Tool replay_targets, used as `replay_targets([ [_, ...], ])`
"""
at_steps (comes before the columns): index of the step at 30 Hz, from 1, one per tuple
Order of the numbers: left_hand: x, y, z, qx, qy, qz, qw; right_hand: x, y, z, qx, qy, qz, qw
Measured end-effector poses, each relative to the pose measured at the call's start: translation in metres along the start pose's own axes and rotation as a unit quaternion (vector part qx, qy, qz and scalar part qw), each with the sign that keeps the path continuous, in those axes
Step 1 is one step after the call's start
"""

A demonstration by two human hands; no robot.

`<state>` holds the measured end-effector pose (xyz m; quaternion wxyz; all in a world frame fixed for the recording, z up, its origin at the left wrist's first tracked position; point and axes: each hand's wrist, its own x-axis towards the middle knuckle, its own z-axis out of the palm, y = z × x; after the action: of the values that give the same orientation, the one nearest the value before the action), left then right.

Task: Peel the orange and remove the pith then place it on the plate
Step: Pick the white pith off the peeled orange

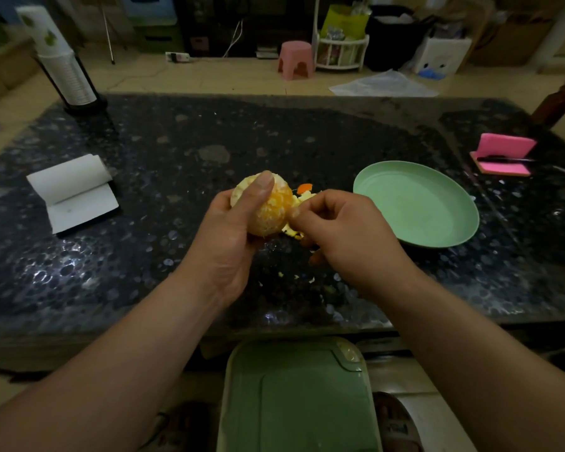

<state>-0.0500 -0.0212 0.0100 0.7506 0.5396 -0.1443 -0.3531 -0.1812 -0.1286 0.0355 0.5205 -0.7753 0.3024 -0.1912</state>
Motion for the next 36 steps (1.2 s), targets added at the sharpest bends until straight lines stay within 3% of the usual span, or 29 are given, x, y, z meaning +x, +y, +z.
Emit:
replay_targets([
  [12, -0.010, -0.010, 0.007, 0.105, 0.042, 0.068, 0.991, -0.001, 0.009, 0.011, -0.160, 0.077, -0.075, 0.981],
  [20, -0.006, 0.001, 0.000, -0.007, -0.002, -0.034, 0.999, 0.005, 0.011, 0.002, -0.115, 0.074, -0.067, 0.988],
  [26, -0.007, 0.007, -0.002, -0.025, -0.032, -0.037, 0.998, 0.004, 0.006, 0.003, -0.023, 0.008, -0.052, 0.998],
  [36, -0.002, 0.003, -0.005, -0.011, -0.008, -0.027, 1.000, 0.013, 0.011, 0.004, -0.009, 0.016, -0.023, 1.000],
])
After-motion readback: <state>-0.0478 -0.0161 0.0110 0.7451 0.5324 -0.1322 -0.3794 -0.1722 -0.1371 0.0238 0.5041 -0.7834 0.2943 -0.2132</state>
